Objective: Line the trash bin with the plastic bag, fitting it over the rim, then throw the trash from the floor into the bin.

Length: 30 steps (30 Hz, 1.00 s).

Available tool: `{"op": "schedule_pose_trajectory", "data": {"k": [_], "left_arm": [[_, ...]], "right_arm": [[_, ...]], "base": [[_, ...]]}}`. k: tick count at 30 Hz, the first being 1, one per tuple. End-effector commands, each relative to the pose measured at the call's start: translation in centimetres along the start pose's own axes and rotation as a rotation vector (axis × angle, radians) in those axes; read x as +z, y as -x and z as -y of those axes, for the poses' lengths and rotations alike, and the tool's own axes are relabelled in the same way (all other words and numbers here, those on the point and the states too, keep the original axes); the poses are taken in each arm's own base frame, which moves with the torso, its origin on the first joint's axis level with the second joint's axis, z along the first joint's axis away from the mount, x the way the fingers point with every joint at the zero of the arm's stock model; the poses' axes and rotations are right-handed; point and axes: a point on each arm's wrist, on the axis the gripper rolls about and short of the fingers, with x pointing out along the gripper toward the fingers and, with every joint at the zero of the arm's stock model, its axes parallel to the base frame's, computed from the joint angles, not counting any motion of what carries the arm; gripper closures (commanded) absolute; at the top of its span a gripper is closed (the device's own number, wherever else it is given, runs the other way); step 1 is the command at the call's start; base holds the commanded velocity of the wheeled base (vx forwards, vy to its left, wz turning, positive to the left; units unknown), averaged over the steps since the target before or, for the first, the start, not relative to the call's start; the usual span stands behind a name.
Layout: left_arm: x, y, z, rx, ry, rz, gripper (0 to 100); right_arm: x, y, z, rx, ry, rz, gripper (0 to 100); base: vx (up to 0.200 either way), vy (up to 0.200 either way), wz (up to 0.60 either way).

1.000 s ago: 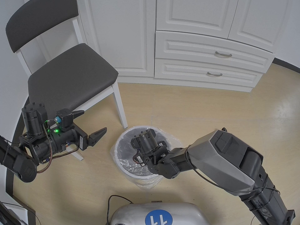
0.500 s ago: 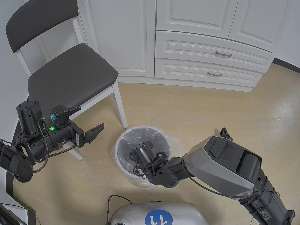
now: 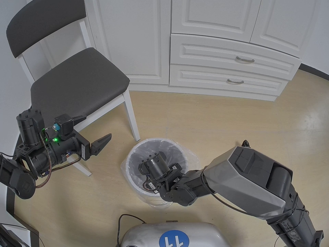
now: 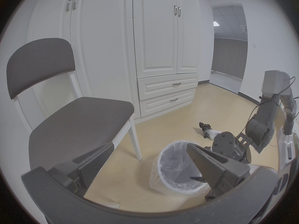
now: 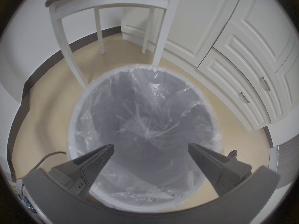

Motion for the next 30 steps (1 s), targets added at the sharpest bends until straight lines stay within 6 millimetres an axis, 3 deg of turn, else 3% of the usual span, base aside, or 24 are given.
{"op": "schedule_pose_trajectory", "data": {"k": [1, 7, 16, 25, 30], "left_arm": [[0.0, 0.0, -0.1, 0.004, 0.001, -0.001, 0], [0.0, 0.2, -0.2, 0.009, -0.001, -0.001, 0], [-0.1, 0.2, -0.1, 0.007, -0.003, -0.002, 0], [0.0, 0.4, -0.1, 0.009, -0.004, -0.001, 0], [0.0, 0.4, -0.2, 0.011, -0.006, 0.006, 0]], "right_arm": [[0.1, -0.7, 0.8, -0.029, -0.009, -0.003, 0], [-0.3, -0.7, 1.9, -0.080, -0.003, -0.028, 0], [-1.6, 0.9, 2.9, -0.106, 0.063, -0.080, 0], [-1.8, 2.0, 3.4, -0.104, 0.122, -0.096, 0], [-0.8, 2.0, 3.3, -0.105, 0.103, -0.062, 0]], "base": [[0.000, 0.000, 0.00], [0.000, 0.000, 0.00], [0.000, 0.000, 0.00], [0.000, 0.000, 0.00], [0.000, 0.000, 0.00]]}}
